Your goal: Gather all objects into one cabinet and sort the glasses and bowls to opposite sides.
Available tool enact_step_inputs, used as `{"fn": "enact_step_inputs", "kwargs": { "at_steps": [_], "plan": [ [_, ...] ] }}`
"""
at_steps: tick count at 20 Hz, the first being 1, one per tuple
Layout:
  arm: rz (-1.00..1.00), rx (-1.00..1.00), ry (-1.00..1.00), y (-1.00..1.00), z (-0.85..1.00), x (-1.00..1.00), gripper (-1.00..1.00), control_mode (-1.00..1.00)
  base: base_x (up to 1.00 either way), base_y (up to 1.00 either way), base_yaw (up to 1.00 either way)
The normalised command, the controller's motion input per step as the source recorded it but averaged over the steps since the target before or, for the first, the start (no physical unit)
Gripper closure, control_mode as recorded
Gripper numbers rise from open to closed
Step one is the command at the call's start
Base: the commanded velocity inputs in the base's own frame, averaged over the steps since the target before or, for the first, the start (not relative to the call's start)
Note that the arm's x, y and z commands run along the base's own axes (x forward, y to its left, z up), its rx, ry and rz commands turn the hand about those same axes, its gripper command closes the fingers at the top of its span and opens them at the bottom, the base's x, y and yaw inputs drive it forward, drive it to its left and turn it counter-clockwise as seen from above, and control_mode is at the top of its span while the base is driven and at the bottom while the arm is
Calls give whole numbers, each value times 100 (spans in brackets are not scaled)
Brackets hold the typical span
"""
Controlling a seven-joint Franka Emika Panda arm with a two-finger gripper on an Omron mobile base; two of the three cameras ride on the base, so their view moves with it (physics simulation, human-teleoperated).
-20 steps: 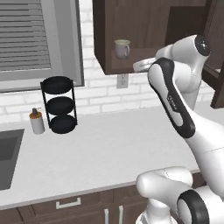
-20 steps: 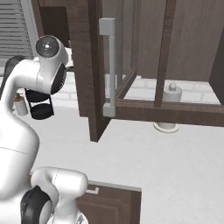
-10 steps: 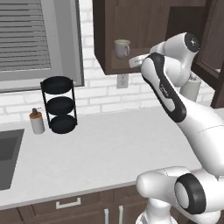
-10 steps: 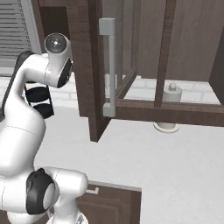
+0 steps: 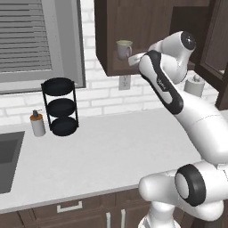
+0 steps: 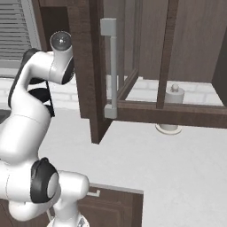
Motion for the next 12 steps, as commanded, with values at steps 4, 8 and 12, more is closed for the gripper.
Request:
{"fn": "enact_step_inputs", "kwargs": {
  "at_steps": [4,8,12],
  "plan": [
    [0,0,0,4,0,38,-100,-100,0,0,0],
    [0,0,0,2,0,36,-100,-100,0,0,0],
    [-1,0,0,1,0,34,-100,-100,0,0,0]
  ]
}}
